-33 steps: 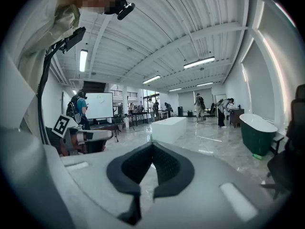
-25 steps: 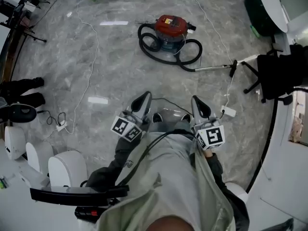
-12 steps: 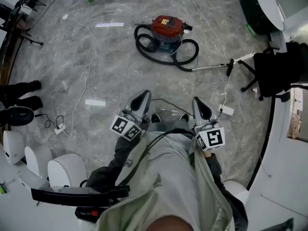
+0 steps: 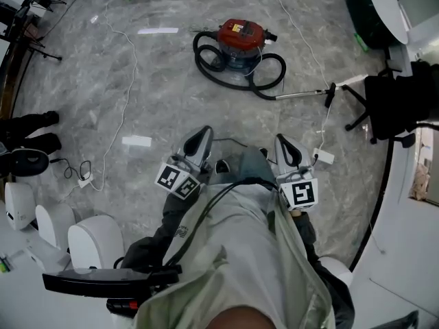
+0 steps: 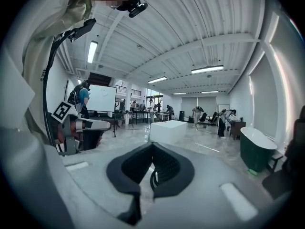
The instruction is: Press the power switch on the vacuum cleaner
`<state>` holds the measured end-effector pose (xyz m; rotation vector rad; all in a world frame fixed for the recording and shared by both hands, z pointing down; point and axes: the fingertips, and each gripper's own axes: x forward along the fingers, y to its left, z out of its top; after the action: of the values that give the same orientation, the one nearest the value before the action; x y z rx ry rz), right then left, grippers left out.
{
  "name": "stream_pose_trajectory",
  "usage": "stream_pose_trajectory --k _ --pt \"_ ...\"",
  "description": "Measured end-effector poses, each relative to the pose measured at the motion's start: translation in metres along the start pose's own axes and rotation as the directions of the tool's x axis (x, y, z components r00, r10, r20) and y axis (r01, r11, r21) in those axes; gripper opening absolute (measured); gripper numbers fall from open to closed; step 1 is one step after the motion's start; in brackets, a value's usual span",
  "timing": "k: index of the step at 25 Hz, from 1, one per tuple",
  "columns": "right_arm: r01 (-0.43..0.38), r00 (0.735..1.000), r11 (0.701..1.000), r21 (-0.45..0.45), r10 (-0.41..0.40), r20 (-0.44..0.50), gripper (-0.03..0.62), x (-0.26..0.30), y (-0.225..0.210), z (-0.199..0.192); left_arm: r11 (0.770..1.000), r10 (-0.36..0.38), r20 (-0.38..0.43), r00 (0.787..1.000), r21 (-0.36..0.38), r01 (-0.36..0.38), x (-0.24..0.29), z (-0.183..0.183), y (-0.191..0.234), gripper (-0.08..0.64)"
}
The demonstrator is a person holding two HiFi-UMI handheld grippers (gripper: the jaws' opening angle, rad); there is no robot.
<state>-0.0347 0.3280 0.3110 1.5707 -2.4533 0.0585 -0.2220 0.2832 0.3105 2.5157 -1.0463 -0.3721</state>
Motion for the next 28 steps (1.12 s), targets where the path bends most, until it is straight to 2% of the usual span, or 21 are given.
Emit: stream_pose_trajectory --k 7,13,17,21,24,28 --pt "-0.011 0.999 0.999 0.036 0.013 -0.037 0.002 0.051 -0.04 -0.016 0.999 0.05 -0.035 0.998 -0.009 -0.05 0.038 -0.011 0.026 0.005" --pt "-0.046 0.998 0.996 0.075 0.05 -0.045 0.002 0.134 -0.118 -0.034 0.994 0.106 -0.055 0.993 -0.001 -0.107 0.126 -0.017 0.066 0.005" --pt "-0.12 0.991 0.991 0.057 0.123 -0.054 0.002 0.195 -0.179 -0.025 0.989 0.145 -0.025 0.989 -0.005 -0.145 0.205 -0.003 0.09 0.003" --pt "-0.194 0.979 0.98 0.045 0.196 -0.053 0.002 0.238 -0.229 -0.003 0.987 0.16 -0.001 0.987 0.01 -0.16 0.27 0.01 0.096 0.003" --pt "-0.204 0.977 0.978 0.029 0.206 -0.063 0.002 0.267 -0.256 0.001 0.984 0.177 0.004 0.984 0.013 -0.177 0.299 0.017 0.109 0.003" --pt "-0.203 0.977 0.978 0.051 0.206 -0.062 0.002 0.296 -0.271 -0.002 0.98 0.201 -0.009 0.98 -0.011 -0.201 0.321 0.023 0.135 0.002"
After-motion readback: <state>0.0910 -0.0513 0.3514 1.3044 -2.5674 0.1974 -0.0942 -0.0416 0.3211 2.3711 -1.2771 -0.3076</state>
